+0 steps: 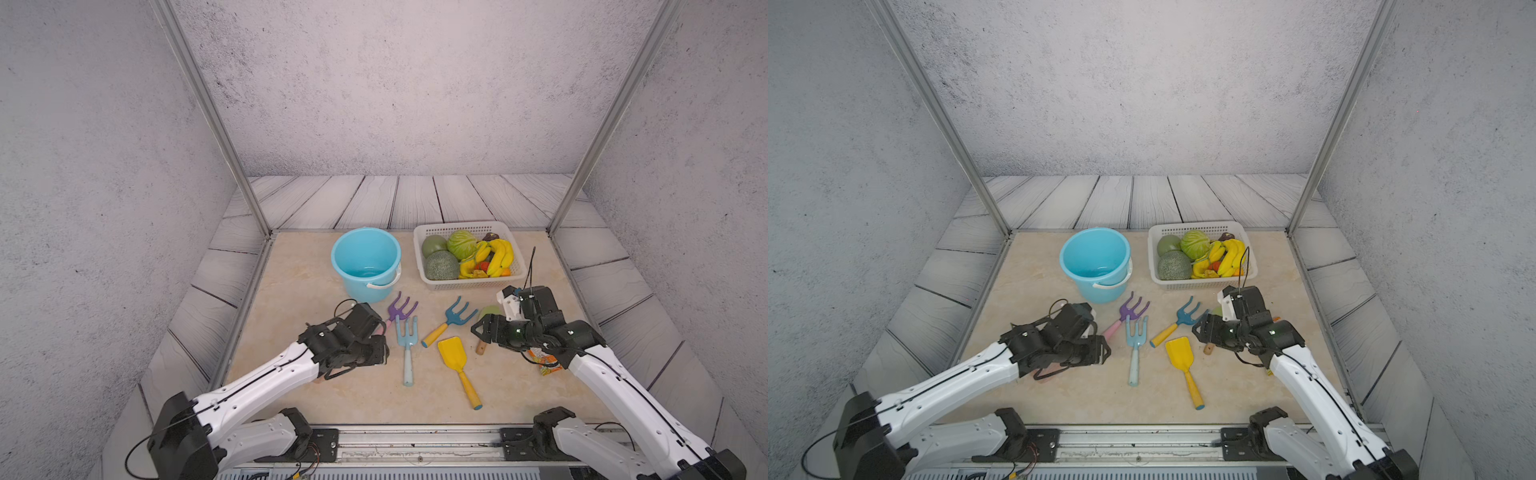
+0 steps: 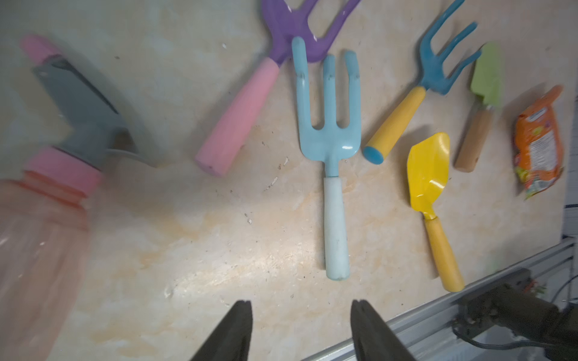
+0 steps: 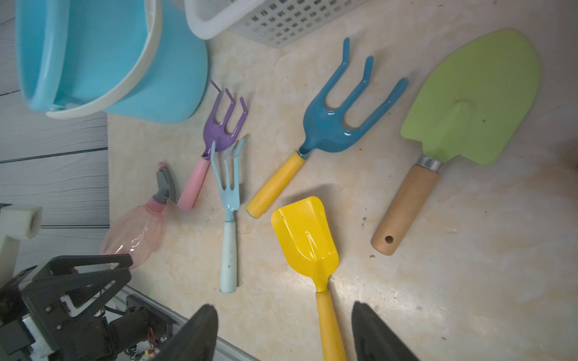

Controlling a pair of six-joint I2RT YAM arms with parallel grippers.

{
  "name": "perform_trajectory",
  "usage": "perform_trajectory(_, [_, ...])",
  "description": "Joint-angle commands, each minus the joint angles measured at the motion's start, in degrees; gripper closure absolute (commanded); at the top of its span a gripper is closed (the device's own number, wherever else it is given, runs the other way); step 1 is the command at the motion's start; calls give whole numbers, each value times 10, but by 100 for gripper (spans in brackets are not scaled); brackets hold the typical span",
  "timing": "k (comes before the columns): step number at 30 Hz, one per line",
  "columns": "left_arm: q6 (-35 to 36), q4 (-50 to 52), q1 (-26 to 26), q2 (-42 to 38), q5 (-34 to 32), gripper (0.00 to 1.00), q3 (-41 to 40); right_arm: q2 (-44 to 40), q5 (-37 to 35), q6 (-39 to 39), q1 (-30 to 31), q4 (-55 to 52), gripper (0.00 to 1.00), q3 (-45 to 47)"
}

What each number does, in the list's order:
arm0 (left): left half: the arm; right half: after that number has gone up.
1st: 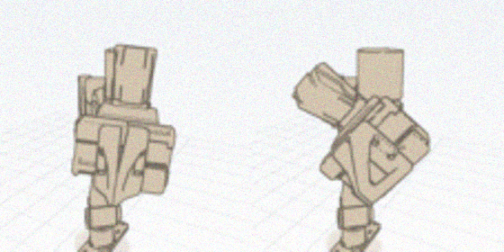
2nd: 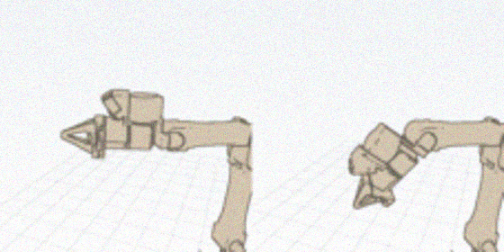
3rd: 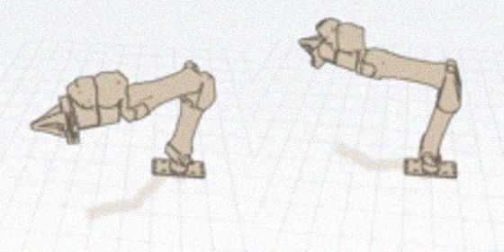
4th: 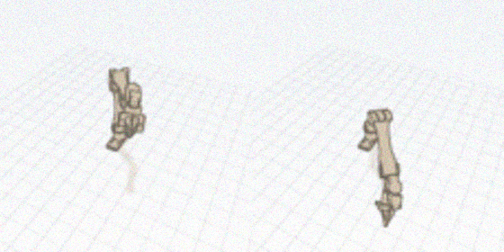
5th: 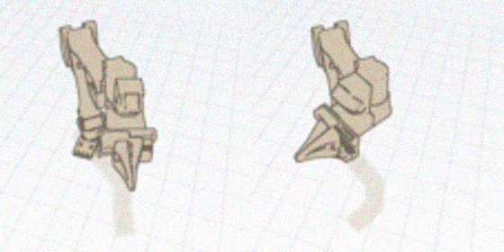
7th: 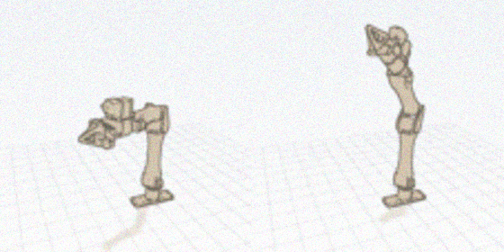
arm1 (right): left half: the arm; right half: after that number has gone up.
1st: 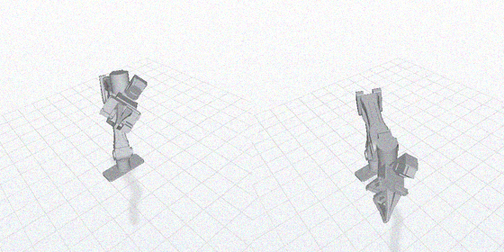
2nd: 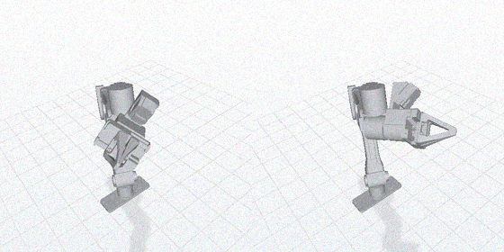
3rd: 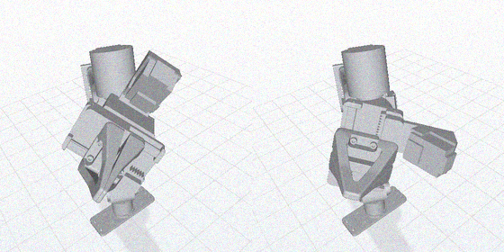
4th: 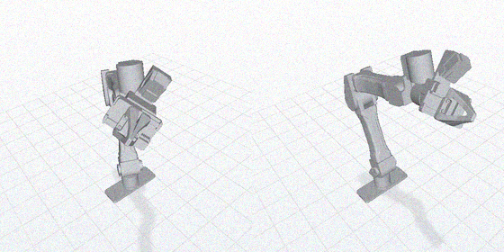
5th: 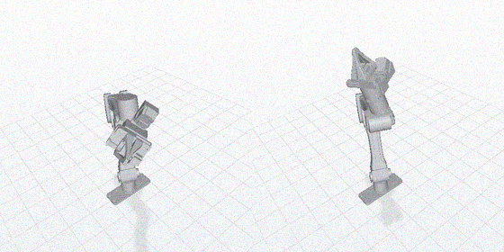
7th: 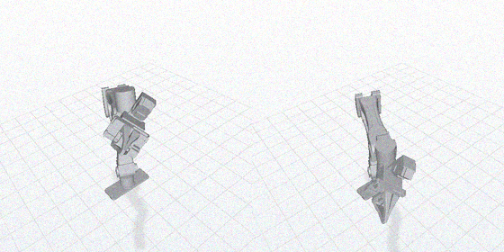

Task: Organize the gardening tools
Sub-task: Pick up the gardening tool from the center of the board.

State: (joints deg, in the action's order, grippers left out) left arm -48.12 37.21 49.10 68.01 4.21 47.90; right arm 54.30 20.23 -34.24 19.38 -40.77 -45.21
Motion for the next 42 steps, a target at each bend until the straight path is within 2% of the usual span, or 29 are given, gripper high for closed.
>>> perform_trajectory(1, [-12,-5,25,68,-44,48,50,-26,-33,5,4,-17,27,11])
perform_trajectory(12, [5,7,53,266,-43,51,158,-40,-26,-10,5,15,27,81])
perform_trajectory(22, [20,40,56,369,-39,58,221,-35,-26,-17,5,34,27,98])
perform_trajectory(27, [18,40,56,392,-37,61,228,-36,-26,-19,5,34,27,102])
perform_trajectory(35, [19,30,56,418,-21,74,229,-42,-34,-24,5,35,27,103])
perform_trajectory(42, [28,38,56,390,-27,95,232,-48,-40,-28,6,33,27,104])
